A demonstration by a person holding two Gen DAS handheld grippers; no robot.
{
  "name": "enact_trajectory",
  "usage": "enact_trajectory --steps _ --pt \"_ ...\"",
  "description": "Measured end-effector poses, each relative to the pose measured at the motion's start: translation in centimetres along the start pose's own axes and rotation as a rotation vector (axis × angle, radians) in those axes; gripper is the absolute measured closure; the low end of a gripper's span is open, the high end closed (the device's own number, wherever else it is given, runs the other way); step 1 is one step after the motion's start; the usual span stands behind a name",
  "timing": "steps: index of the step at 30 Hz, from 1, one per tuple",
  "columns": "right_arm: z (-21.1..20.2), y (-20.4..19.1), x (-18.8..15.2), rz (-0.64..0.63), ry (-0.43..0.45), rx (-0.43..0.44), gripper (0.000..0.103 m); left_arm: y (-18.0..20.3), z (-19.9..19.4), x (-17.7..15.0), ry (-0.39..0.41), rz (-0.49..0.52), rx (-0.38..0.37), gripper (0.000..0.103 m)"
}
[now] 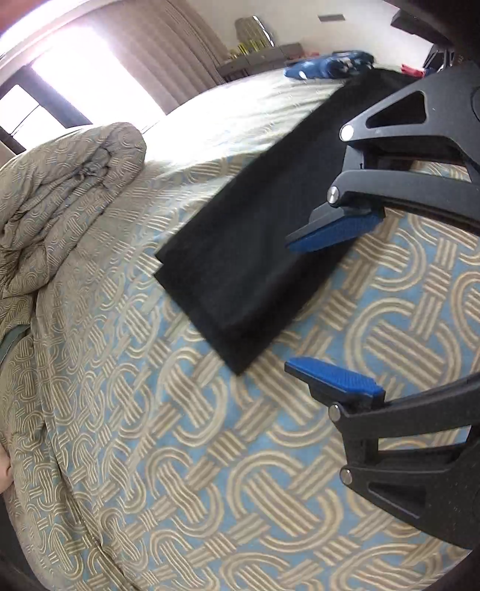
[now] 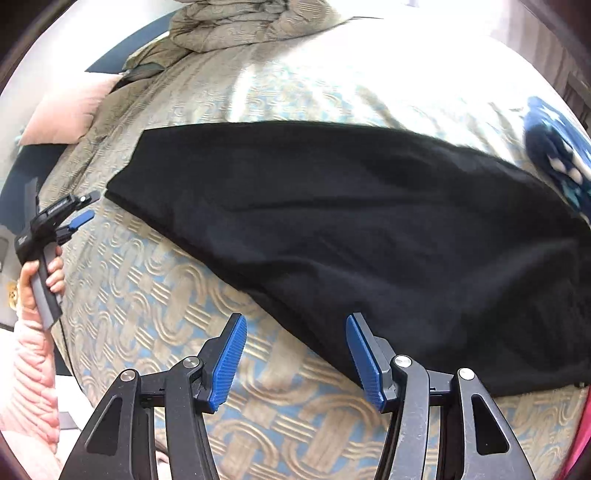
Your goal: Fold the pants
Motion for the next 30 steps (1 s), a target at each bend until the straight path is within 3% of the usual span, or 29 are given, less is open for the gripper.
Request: enact_trajectory --steps 4,7,11,13,18,22,25,27,30 --pt "1.8 -4.9 6.0 -0.179 0.025 0.114 0.046 0.6 0.6 0.6 0.013 0.022 -0.046 0.051" --pt "4.5 -10.1 12.4 -0.346 0.062 0.211 0.046 0.7 1.0 0.2 0.011 0.020 -0.051 0.053" --pt "11.2 -18.9 19.8 -0.566 0.063 0.363 0.046 -0.3 1.8 0.3 0.001 -0.053 -0.080 0.053" --pt "15.7 -23.0 21.7 -0.670 0.029 0.383 0.046 -0.4 2.1 0.2 -0.003 -0.054 -0.095 0.053" --pt "23.3 -27.3 22.9 -0.766 -0.048 0.406 0.046 -0.3 3.5 0.4 -0.021 -0.006 -0.115 0.053" --pt "25.5 -27.2 22.4 -0.756 -0.097 0.446 0.046 -0.9 4.2 0.7 -0.017 -0.024 -0.131 0.055" --pt "26.6 -27.2 23.1 -0.733 -0.127 0.421 0.041 -1.5 4.4 1.0 -0.012 -0.059 -0.128 0.068" --pt "27.5 -27.1 23.5 -0.705 -0.135 0.422 0.035 -2.0 4.6 1.1 -0.018 -0.081 -0.118 0.091" --pt "28.2 -27.1 23.7 -0.673 -0.153 0.462 0.037 -2.6 5.1 1.2 -0.037 -0.127 -0.131 0.099"
Point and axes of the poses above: each gripper's, at about its wrist camera, not at the fingertips, and z roughly the way its jaws point, y to its right, x to its top, the point moved 4 cm from there along z, roughly the way its jaws point, and after that the axes turned 15 degrees about y, right-handed, at the moved point
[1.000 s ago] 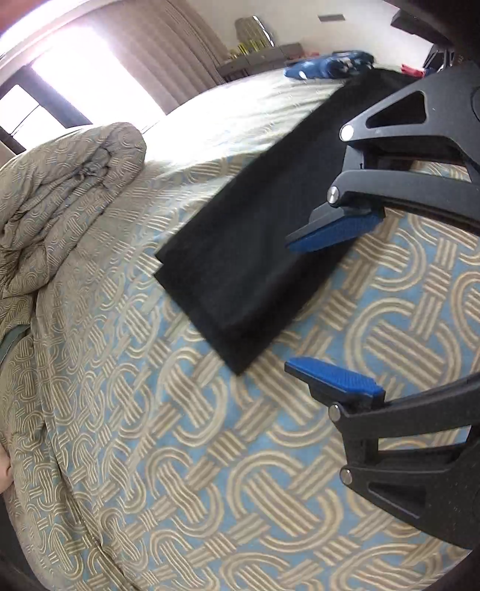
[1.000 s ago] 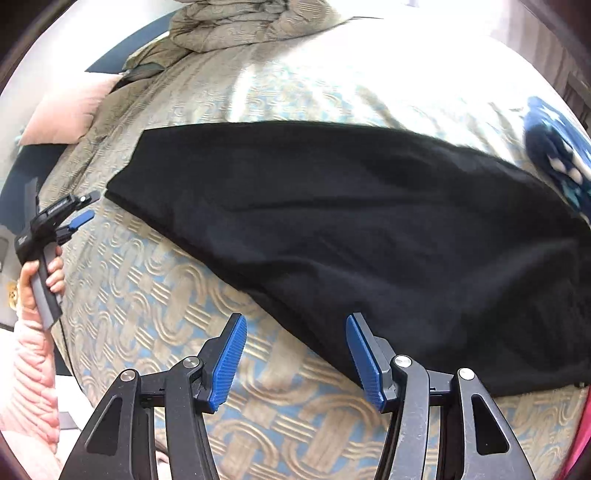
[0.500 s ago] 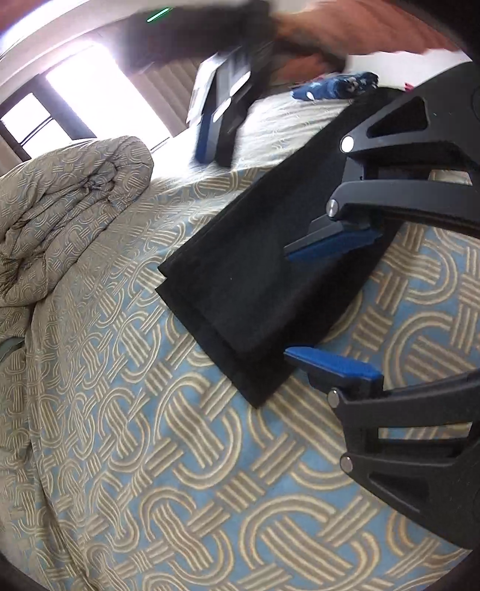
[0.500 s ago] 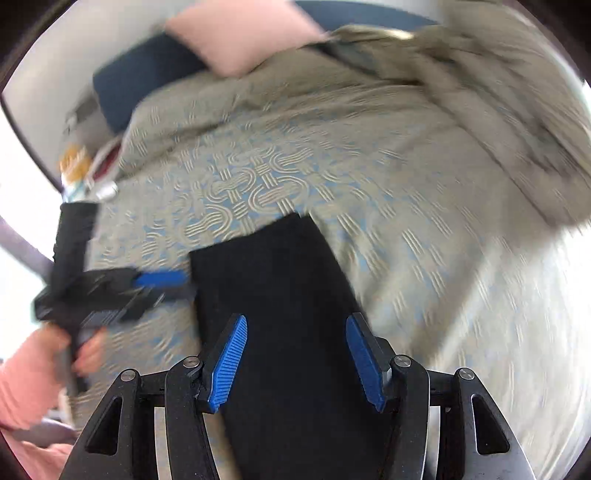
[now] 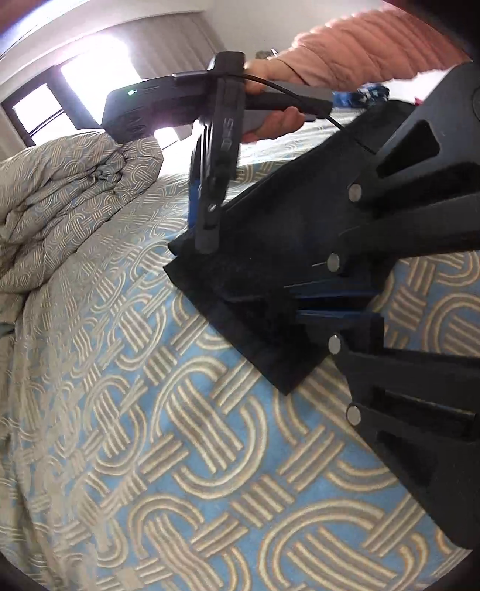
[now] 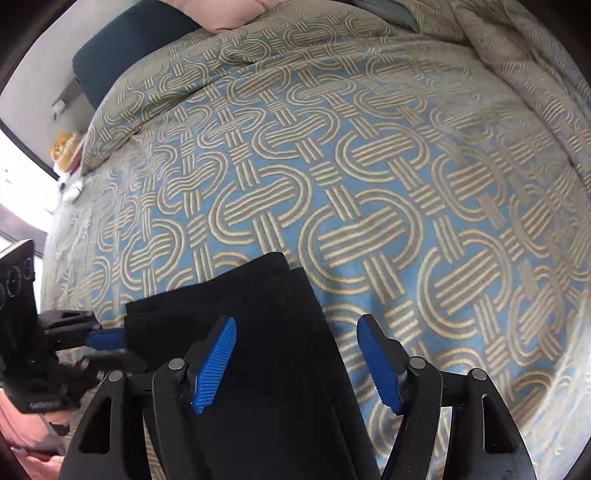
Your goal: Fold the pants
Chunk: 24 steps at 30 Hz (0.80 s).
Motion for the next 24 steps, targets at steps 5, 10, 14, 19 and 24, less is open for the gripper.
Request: enact_trajectory --steps 5,10,14,19,24 --pt "-0.8 -1.3 0.5 -0.024 0.031 0.015 0.096 1.5 -2.2 0.3 0.071 0.040 -0.025 0.099" --pt "-2.9 -2.1 1.8 -0.030 0.090 0.068 0.096 3.5 -5.0 1.3 0.148 0.130 0.001 0.099" --pt "-2.5 -2.2 2.6 -0.020 0.102 0.091 0.096 2.6 -4.6 1.4 0.130 0.150 0.037 0.099" --pt "0.7 -2.5 1.8 -0.056 0.028 0.039 0.096 0.6 -1.7 0.5 0.043 0.154 0.119 0.099" --pt "1.3 -2.2 1.6 -0.026 0.027 -0.001 0.084 -0.1 -2.6 0.0 0.060 0.140 0.168 0.074"
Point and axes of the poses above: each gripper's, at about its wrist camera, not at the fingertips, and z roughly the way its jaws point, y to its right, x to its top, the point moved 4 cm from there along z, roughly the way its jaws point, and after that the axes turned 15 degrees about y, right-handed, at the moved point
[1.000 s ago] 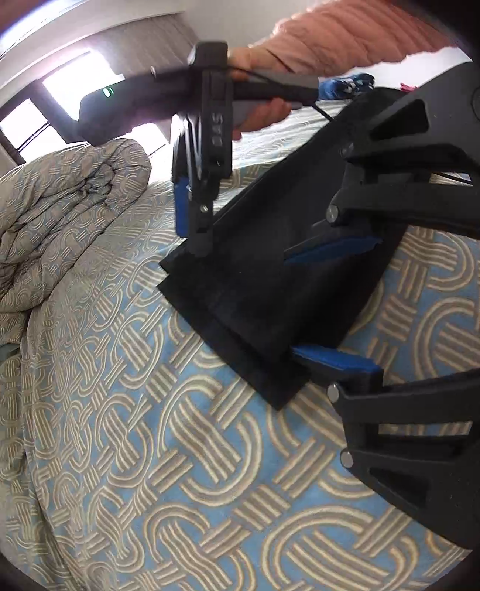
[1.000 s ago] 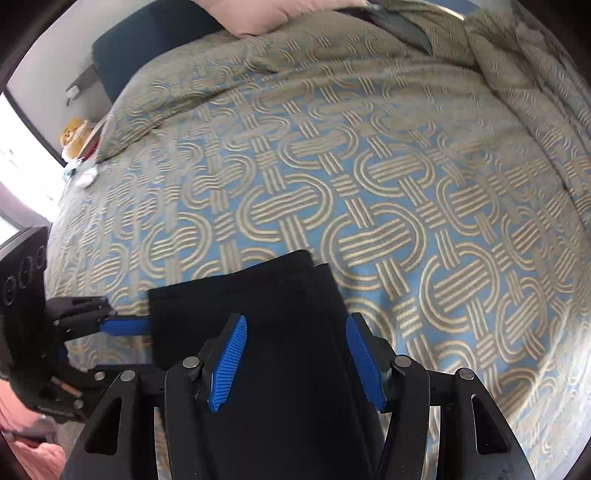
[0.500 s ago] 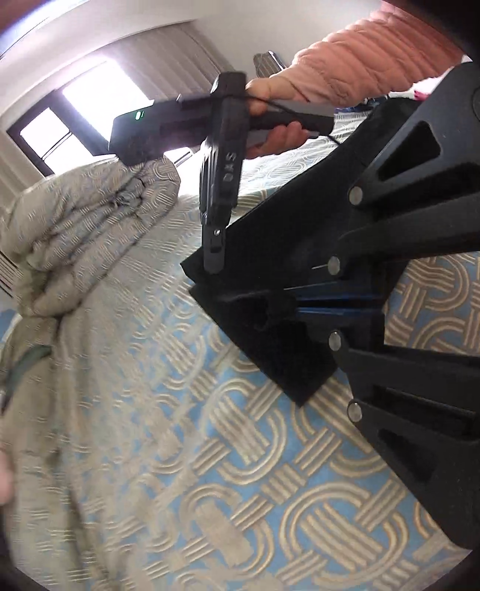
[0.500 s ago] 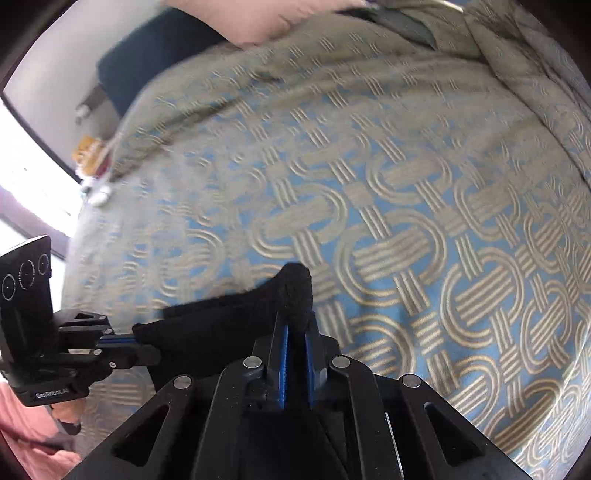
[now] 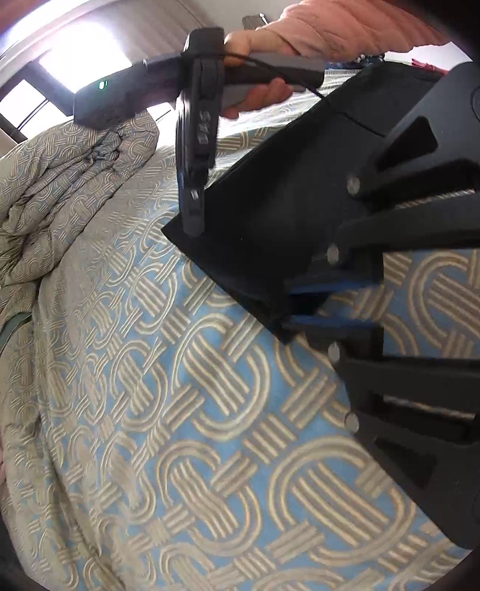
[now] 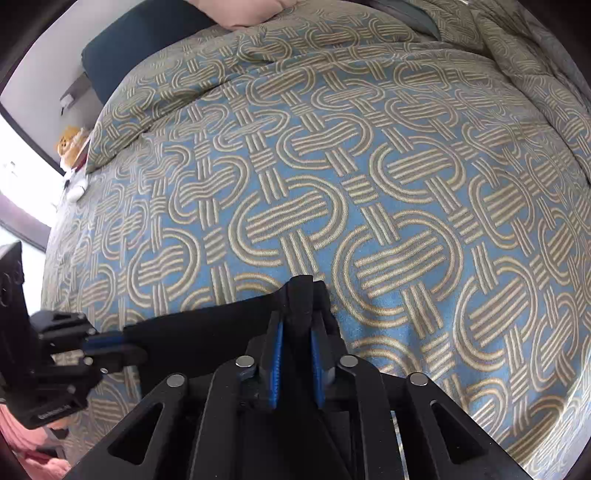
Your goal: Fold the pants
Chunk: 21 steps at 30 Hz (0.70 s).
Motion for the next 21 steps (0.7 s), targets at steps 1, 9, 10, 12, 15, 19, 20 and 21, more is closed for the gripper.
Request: enact_trajectory --steps 1,9,10,12,15,19,20,21 --pt "-0.9 0.2 0.2 0.012 0.023 -0.022 0.076 0.0 -0.3 0.0 0.005 0.005 0.008 0.067" --pt "-11.0 2.9 -2.4 0.153 0.130 -0.165 0.040 0.5 0.3 -1.1 -0.047 -0.021 0.000 0.045" --pt "-12.3 3.0 -3.7 0.187 0.119 -0.161 0.040 0.6 0.7 -0.9 -0.045 -0.024 0.005 0.045" --pt "-14.7 3.1 -6.8 0.254 0.083 -0.175 0.040 0.8 1.0 -0.5 -0.041 -0.042 0.003 0.049" --pt "-18.4 3.3 -12.6 0.368 0.054 -0.191 0.040 0.6 1.8 -0.3 -0.053 -0.069 0.004 0.090" --pt "-23.2 3.0 -21.0 0.564 0.051 -0.178 0.040 0.3 1.6 -0.1 -0.048 -0.122 -0.013 0.091" --pt "-24.3 2.8 -22.9 0.605 0.052 -0.182 0.040 0.6 1.5 -0.1 -0.046 -0.105 -0.001 0.091" --pt "-25.1 2.6 -24.4 0.636 0.053 -0.191 0.040 0.9 1.4 -0.1 -0.044 -0.093 0.009 0.091"
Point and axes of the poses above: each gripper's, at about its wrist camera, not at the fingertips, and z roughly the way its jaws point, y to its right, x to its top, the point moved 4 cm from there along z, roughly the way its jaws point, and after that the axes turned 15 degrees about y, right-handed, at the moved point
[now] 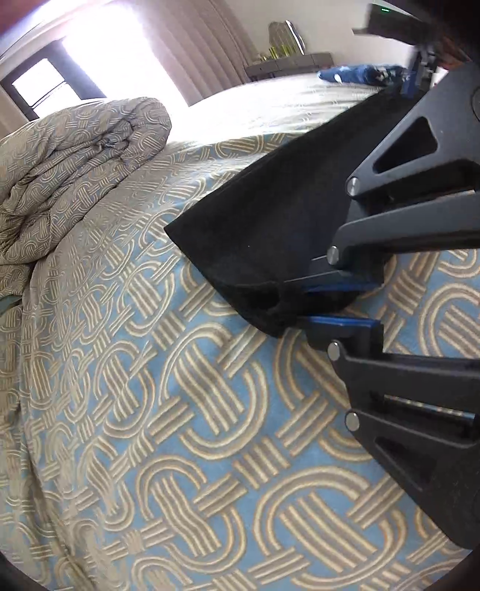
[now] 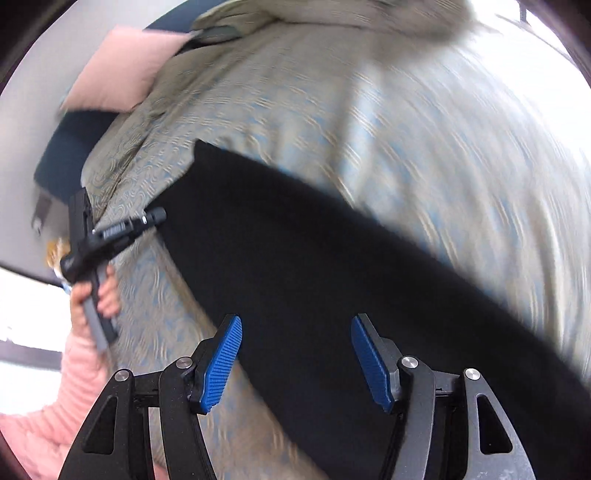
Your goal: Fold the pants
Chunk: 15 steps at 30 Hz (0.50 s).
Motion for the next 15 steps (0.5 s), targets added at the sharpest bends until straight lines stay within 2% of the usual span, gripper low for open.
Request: enact_trajectory --steps 3,6,11,15 --pt "-1.8 3.1 -3.7 0.121 0.000 -0.036 0.040 1.3 -0.7 0.3 0.026 0.058 0.028 0.092" --pt "-2.6 4.3 -6.4 0.197 0.023 -0.045 0.040 2.8 -1.8 0.7 0.049 0.106 0.033 0.092" --pt "-2.9 4.6 -9.2 0.308 0.060 0.018 0.040 6.4 -3.7 1.7 0.083 0.190 0.000 0.092" --pt "-3.0 4.4 -10.0 0.330 0.092 0.034 0.040 9.3 -5.1 1.6 0.101 0.270 -0.021 0.092"
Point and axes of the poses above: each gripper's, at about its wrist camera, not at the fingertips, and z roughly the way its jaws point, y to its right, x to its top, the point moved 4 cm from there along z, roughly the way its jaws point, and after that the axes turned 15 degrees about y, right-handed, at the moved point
